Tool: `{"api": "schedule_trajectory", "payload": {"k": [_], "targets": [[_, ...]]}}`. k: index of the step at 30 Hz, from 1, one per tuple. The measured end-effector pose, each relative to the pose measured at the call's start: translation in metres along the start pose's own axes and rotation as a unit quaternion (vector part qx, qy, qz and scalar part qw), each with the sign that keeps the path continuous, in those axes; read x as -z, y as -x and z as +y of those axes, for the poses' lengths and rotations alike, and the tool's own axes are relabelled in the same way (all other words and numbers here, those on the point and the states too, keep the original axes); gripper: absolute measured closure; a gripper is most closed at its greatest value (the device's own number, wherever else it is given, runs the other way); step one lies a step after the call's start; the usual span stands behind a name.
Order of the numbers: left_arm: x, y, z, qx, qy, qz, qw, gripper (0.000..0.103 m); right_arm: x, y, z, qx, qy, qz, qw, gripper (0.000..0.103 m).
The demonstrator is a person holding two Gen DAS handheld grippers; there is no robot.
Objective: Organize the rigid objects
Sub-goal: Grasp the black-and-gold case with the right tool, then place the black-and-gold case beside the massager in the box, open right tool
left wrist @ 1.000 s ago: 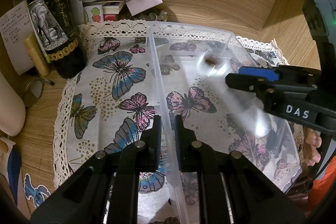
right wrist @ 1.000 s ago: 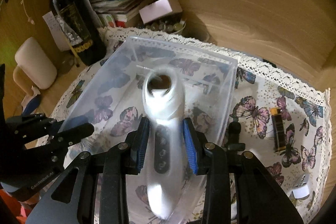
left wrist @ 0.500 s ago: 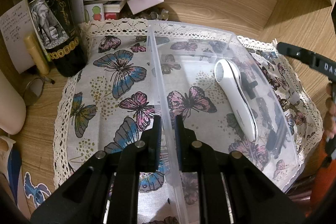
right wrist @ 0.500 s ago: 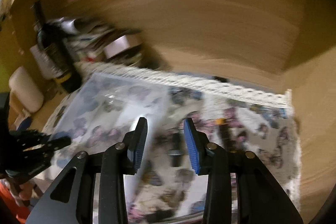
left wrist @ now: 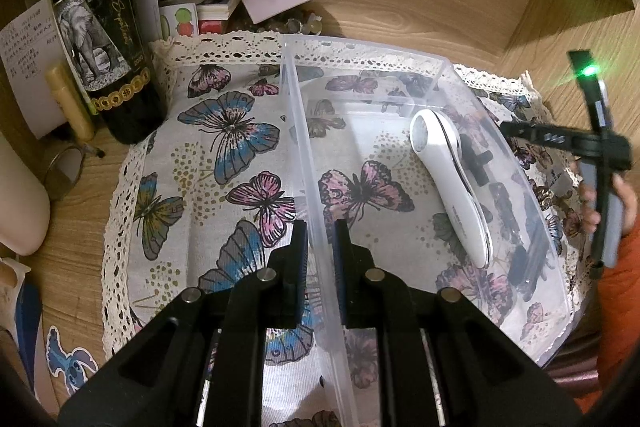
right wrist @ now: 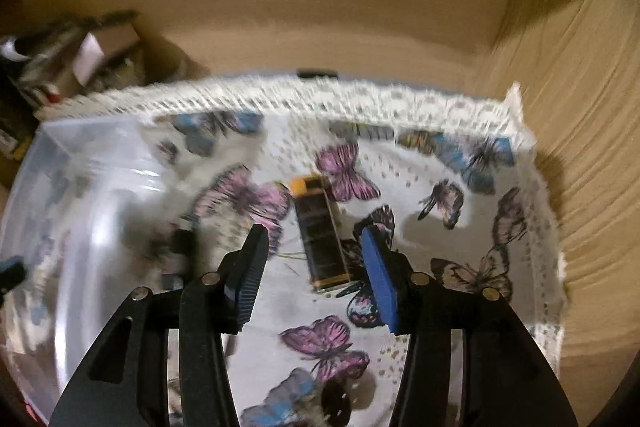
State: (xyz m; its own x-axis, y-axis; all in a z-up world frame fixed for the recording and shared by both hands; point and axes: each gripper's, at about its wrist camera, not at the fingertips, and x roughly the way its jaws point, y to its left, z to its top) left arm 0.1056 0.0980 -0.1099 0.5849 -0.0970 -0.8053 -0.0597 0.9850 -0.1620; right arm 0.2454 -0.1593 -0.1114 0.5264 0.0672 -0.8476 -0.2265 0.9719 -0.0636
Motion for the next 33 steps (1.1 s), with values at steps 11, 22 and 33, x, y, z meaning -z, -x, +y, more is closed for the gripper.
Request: {"api": "schedule_trajectory", "payload": {"k": [11,22,33], "targets": [[-0.001,-0.003,0.000,-0.005,0.005,0.002,1.0000,0.090,0.001,-0.015,0.002,-0.012,0.005,0.004,1.000,0.082],[0.000,0.001,-0.001,-0.003,0.002,-0.002,1.0000,0.091,0.011,0.070,0.037,-0.059,0.044,-0.109,0.991,0.082],[0.000,0.000,-0.001,-0.001,0.000,-0.005,1.0000,0.091,0.015,0.110,0.086,-0.101,0.098,-0.167,0.976,0.082]]}}
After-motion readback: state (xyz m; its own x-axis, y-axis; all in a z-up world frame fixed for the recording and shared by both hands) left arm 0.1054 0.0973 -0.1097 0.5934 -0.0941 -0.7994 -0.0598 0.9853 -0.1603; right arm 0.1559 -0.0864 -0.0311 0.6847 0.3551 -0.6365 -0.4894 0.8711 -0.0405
